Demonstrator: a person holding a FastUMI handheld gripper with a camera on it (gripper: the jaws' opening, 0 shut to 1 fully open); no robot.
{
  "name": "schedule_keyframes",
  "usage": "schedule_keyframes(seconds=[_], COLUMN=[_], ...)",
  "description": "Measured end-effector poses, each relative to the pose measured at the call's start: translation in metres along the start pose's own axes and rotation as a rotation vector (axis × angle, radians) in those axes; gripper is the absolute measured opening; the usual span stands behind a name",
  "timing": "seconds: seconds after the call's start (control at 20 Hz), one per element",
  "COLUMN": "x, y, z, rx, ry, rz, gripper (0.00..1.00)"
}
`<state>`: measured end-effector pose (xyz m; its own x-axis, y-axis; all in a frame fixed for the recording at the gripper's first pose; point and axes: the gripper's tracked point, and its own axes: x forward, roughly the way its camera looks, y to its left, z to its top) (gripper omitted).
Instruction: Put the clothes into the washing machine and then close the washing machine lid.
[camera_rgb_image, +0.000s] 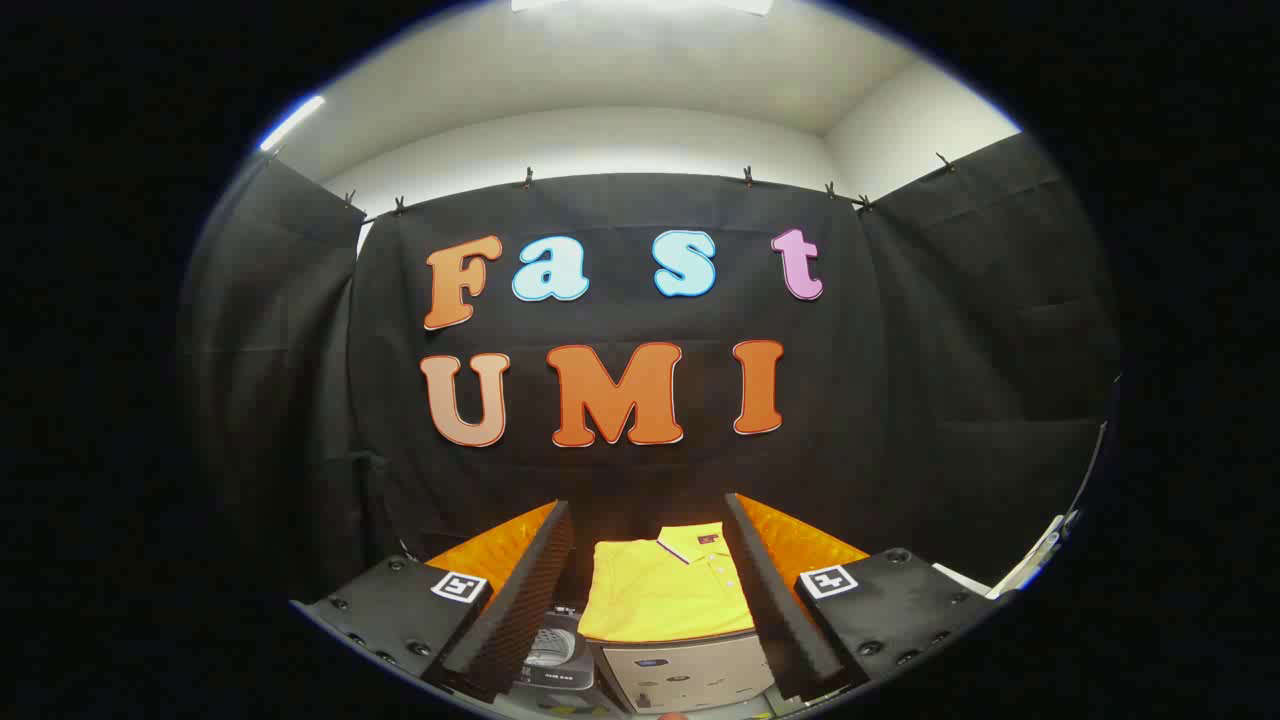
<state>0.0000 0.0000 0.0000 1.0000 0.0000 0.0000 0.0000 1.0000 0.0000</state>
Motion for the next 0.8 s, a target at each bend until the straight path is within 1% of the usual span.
schedule_keyframes(seconds=[0.8], x=[0.005], y=[-0.015], z=[-0.002], rx=[-0.007], ry=[0.009], rz=[-0.001], gripper=[0.98])
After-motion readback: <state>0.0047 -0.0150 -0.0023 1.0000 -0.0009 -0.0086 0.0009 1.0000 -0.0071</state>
